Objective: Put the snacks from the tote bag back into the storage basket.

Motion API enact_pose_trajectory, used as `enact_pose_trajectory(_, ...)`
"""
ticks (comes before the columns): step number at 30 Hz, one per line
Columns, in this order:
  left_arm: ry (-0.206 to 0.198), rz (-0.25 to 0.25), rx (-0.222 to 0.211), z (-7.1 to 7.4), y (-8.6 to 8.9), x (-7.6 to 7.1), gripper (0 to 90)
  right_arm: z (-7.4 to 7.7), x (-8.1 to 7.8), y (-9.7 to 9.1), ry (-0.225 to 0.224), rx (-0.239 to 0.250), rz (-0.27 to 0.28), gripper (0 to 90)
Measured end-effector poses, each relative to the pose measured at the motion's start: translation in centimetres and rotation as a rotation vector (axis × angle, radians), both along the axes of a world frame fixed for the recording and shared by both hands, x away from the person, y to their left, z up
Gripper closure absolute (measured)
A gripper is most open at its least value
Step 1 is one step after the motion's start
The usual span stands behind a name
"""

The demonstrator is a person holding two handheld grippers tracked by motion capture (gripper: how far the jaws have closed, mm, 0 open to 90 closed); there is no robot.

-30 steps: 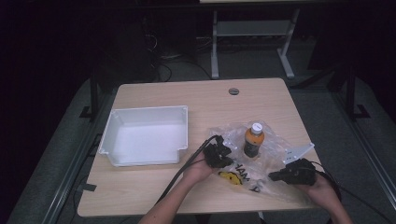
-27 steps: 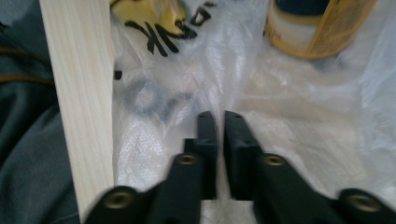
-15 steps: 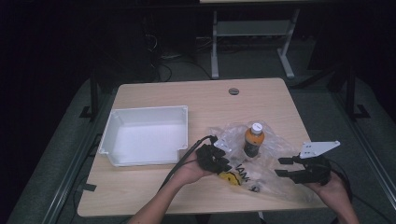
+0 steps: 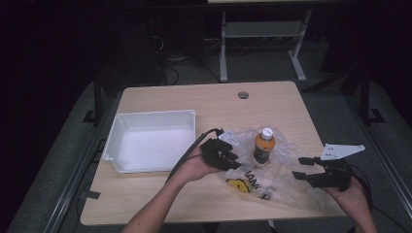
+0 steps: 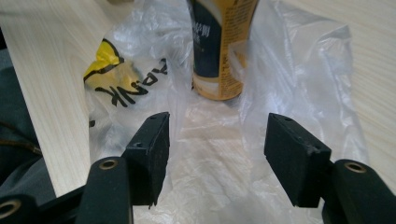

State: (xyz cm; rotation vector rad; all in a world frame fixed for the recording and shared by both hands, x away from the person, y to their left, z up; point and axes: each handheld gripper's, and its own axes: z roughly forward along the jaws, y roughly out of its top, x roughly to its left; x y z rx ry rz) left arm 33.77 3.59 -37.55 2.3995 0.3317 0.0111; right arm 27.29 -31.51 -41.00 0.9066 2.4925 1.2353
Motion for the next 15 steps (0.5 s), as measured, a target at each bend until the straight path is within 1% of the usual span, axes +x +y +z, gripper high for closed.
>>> enact_pose_trajectory(1, -0.005, 0.001, -0.002, 0.2, -0.1, 0.2, 65.2, 0.1, 0.0, -0.2, -0.007, 0.006, -0.005, 39.0)
enact_pose_trajectory(5, -0.011, -0.003, 0.011, 1.0, -0.4, 1.0, 63.0, 0.3, 0.0, -0.7, -0.011, 0.035, -0.022, 37.9)
enact_pose_trajectory(8, -0.013, -0.008, 0.005, 1.5, -0.8, 1.4, 61.9, 0.2, 0.1, -1.0, -0.014, 0.024, -0.035, 36.7)
enact_pose_trajectory(9, -0.021, -0.017, 0.008, 1.7, -1.0, 1.6, 61.4, 0.2, 0.2, -1.1, -0.014, 0.023, -0.039, 36.3)
enact_pose_trajectory(13, -0.03, -0.025, 0.01, 2.3, -1.4, 2.1, 60.0, 0.1, 0.2, -1.3, -0.012, 0.022, -0.053, 35.8)
enact_pose_trajectory(15, -0.026, -0.026, 0.0, 2.6, -1.6, 2.4, 58.7, 0.1, 0.3, -1.4, -0.015, 0.02, -0.057, 34.5)
